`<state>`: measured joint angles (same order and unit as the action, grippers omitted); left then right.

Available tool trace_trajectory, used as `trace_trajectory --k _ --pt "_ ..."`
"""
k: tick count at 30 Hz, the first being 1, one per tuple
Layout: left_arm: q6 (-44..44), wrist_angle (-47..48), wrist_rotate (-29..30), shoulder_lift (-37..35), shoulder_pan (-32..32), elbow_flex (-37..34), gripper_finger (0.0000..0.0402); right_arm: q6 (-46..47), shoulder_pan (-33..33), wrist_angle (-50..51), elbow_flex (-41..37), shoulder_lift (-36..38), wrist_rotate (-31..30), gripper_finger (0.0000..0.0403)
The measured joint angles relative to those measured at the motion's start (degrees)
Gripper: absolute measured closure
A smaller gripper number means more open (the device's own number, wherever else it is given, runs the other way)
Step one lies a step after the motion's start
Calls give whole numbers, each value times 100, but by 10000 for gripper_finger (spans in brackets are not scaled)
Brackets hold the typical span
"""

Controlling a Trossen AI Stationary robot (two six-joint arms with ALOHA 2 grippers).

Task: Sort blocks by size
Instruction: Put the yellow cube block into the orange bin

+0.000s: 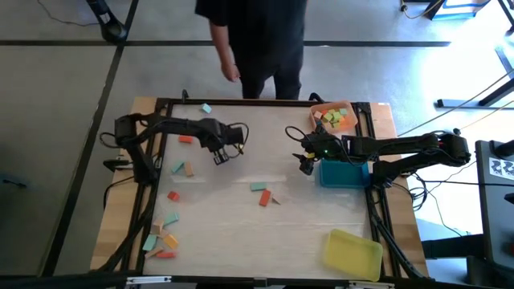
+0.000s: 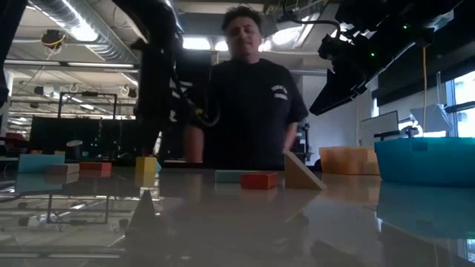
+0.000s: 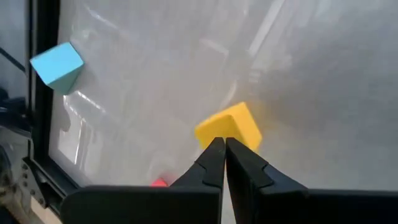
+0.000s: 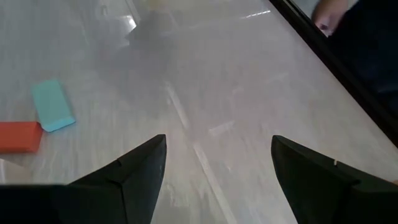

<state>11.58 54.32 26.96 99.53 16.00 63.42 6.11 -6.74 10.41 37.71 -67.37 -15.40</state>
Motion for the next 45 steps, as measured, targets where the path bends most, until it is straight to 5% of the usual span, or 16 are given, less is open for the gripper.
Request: trace_trajectory --k 10,18,32,45 --pt "260 -408 197 -1869 -662 -104 398 0 0 13 0 0 0 118" --pt "640 -1154 261 -3189 -564 -971 392 0 0 25 0 0 2 118" --pt "1350 -1646 -445 -3038 58 -2046 193 -35 0 8 2 0 2 118" --pt "1512 -2818 -455 -2839 73 -2710 174 -43 0 -2 2 0 0 118"
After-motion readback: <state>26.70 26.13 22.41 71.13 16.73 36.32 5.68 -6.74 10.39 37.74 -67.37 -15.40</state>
